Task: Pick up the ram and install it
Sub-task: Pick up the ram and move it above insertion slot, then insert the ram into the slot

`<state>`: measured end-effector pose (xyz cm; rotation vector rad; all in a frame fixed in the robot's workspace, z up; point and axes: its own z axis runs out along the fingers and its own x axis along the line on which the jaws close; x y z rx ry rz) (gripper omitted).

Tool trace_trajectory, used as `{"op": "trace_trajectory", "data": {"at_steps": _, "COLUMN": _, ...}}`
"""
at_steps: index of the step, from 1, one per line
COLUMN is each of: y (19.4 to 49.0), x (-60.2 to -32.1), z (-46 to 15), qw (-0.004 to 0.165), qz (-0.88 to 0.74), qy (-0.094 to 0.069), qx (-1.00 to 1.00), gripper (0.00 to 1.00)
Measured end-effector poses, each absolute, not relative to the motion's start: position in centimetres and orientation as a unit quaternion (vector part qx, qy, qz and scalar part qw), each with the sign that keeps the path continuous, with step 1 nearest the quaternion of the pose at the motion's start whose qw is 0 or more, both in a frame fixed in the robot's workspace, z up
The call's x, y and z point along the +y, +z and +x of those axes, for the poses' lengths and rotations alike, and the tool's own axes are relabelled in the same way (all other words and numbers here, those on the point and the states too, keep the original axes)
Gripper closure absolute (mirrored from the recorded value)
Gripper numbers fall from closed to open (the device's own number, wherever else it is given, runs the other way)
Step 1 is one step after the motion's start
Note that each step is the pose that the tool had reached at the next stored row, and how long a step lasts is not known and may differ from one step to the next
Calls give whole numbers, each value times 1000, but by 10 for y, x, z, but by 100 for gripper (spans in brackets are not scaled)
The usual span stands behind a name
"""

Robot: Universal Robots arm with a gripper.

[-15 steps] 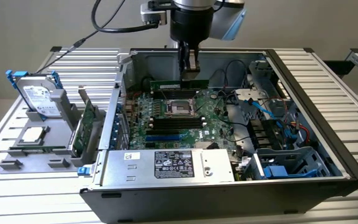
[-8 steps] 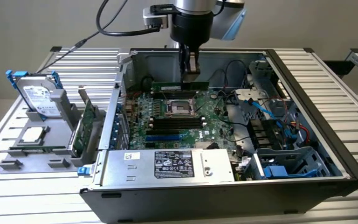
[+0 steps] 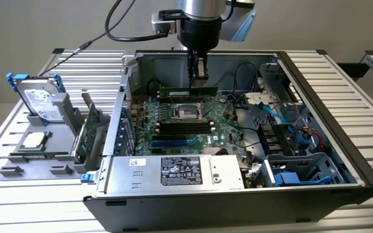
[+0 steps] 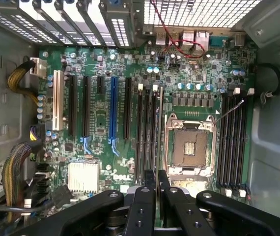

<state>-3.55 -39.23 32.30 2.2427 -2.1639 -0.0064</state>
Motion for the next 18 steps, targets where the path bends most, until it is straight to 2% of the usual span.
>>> {"op": "trace_trajectory", "data": {"at_steps": 18, "y": 315, "x": -392, "z": -37, "qw": 15, "qz": 720, "qy": 1, "qx": -694, "gripper": 86}}
